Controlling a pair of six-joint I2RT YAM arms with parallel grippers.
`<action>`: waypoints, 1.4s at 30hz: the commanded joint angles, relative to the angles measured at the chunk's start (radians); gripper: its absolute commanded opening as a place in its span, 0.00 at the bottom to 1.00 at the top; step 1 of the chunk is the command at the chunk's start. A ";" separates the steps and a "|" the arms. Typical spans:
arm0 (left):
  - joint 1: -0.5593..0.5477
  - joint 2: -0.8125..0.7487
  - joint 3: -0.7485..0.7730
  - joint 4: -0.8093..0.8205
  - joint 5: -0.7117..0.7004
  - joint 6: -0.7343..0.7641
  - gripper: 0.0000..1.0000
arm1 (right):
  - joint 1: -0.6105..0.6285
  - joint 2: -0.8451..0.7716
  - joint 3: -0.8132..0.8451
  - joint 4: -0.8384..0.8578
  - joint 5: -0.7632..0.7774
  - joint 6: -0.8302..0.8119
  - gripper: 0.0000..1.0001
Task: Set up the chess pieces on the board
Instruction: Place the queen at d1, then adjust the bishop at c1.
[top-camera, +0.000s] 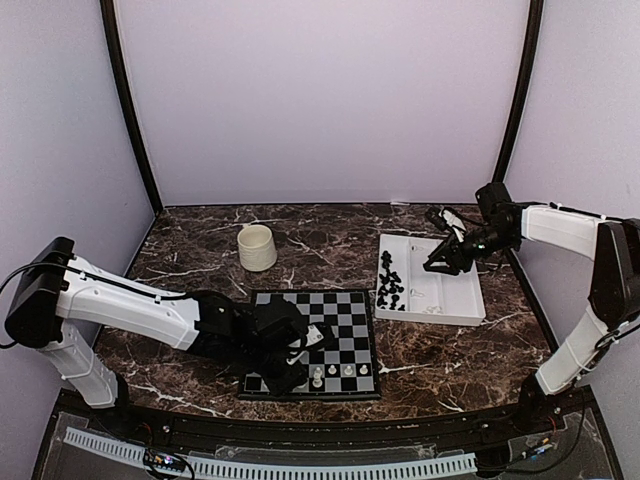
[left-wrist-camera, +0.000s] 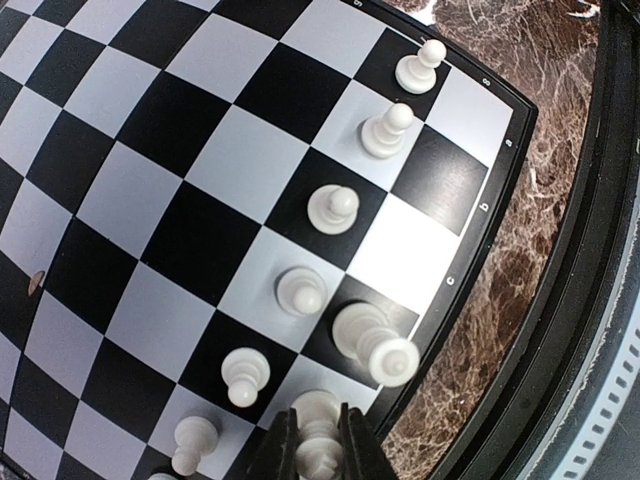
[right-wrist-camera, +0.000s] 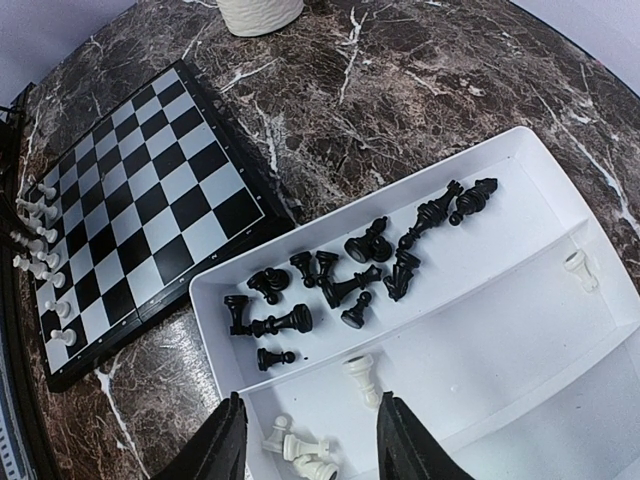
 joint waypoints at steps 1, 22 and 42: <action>-0.006 -0.019 -0.034 -0.061 0.006 -0.015 0.15 | -0.003 -0.003 -0.007 -0.002 -0.017 -0.010 0.46; -0.009 -0.035 -0.018 -0.048 -0.012 0.004 0.26 | -0.002 -0.008 -0.007 -0.003 -0.021 -0.009 0.46; -0.008 -0.253 -0.100 -0.128 -0.132 -0.132 0.34 | -0.003 -0.001 -0.005 -0.005 -0.025 -0.012 0.46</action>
